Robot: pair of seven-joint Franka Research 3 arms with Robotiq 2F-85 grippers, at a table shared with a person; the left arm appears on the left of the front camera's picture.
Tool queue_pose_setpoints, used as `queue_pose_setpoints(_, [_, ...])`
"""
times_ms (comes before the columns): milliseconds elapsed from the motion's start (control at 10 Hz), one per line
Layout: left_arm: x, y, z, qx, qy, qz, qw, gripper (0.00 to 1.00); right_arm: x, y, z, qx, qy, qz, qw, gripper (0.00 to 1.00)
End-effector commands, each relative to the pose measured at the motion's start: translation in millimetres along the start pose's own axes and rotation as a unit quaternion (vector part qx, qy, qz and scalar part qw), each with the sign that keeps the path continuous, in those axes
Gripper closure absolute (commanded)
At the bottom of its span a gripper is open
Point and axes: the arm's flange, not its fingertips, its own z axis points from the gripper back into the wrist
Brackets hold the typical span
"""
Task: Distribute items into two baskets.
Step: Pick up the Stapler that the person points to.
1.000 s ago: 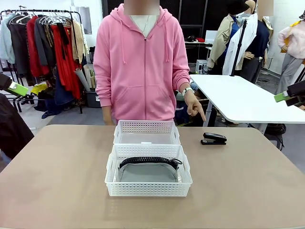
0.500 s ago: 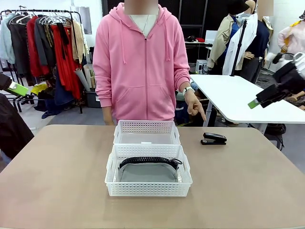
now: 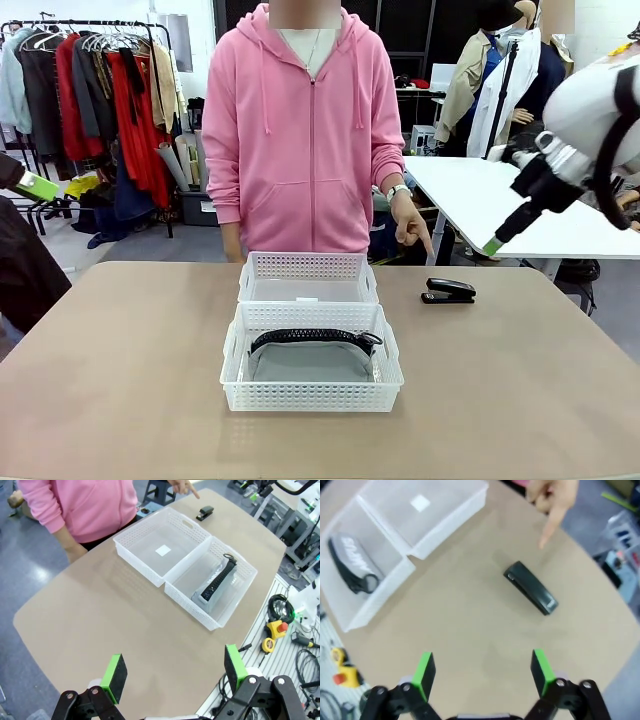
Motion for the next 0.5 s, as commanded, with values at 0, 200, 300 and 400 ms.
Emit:
queue_pose_setpoints(0, [0,0,0,-0.005,-0.006,0.000,1.000,0.00,16,-15,-17,-0.017,0.026,0.069,0.997,0.00])
queue_pose_setpoints(200, [0,0,0,-0.005,-0.006,0.000,1.000,0.00,29,-24,-38,-0.001,0.030,0.162,0.986,0.00])
queue_pose_setpoints(300, [0,0,0,-0.005,-0.006,0.000,1.000,0.00,34,-31,-49,-0.001,0.023,0.200,0.980,0.00])
queue_pose_setpoints(400, [0,0,0,-0.005,-0.006,0.000,1.000,0.00,38,-38,-58,0.001,0.013,0.220,0.975,0.00])
